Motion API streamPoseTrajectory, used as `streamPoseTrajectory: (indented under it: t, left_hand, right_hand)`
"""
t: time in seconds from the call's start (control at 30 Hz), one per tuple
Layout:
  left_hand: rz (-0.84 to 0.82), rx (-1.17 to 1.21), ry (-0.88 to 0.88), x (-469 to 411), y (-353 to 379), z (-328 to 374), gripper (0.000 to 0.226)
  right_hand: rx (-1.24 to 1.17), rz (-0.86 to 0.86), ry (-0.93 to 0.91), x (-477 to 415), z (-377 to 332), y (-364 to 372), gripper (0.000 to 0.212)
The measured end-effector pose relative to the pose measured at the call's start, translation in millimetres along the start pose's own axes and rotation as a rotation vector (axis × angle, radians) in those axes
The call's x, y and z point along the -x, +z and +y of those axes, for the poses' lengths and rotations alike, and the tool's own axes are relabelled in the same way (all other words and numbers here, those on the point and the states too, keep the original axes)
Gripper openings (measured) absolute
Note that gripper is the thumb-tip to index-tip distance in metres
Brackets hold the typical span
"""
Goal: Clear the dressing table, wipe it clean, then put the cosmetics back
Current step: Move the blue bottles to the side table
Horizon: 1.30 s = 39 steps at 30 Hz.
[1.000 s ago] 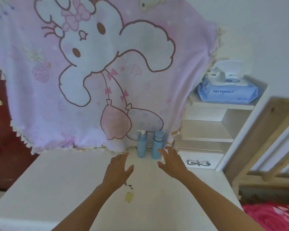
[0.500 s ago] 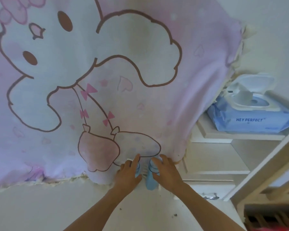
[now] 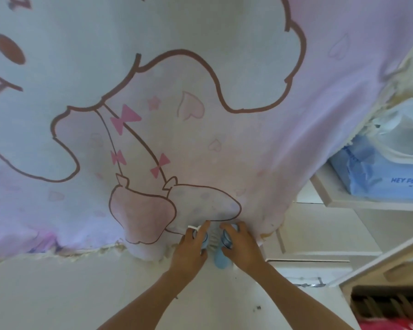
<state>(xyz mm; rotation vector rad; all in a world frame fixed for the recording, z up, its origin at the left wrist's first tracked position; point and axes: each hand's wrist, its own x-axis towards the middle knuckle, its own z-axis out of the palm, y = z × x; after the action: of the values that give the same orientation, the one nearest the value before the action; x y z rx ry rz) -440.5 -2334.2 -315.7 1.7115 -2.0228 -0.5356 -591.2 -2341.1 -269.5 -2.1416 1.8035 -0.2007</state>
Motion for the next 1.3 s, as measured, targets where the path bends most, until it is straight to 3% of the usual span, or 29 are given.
streamPoseTrajectory:
  t: [0.17, 0.33, 0.4, 0.47, 0.63, 0.67, 0.77, 0.83, 0.93, 1.3]
  left_hand:
    - [0.086, 0.02, 0.09, 11, -8, -3, 0.086]
    - [0.192, 0.24, 0.128, 38, -30, -4, 0.081]
    - [0.268, 0.258, 0.035, 51, -40, -5, 0.076]
    - [0.317, 0.327, -0.003, 64, -48, -5, 0.093]
    - [0.439, 0.366, -0.14, 104, -55, -9, 0.094]
    - [0.453, 0.355, -0.161, 114, -56, -8, 0.09]
    - [0.564, 0.293, -0.211, 148, -60, -2, 0.04]
    - [0.609, 0.276, -0.259, 170, -62, -3, 0.041]
    - [0.633, 0.217, -0.305, 208, -71, -12, 0.024]
    - [0.919, 0.14, -0.724, 381, -132, -52, 0.032]
  right_hand:
    - [-0.026, -0.012, -0.014, 16, -3, -1, 0.052]
    - [0.01, -0.042, -0.073, 30, -15, -4, 0.058]
    - [0.013, -0.036, -0.103, 34, -23, -7, 0.057]
    - [0.012, -0.032, -0.136, 39, -32, -9, 0.056]
    - [-0.008, -0.025, -0.241, 60, -51, -10, 0.056]
    - [-0.016, -0.022, -0.268, 64, -55, -9, 0.055]
    - [-0.025, -0.024, -0.346, 81, -67, -2, 0.053]
    - [-0.017, -0.045, -0.395, 91, -77, 5, 0.052]
    - [-0.018, -0.079, -0.485, 106, -99, 16, 0.052]
    - [0.008, -0.263, -0.907, 181, -240, 62, 0.054]
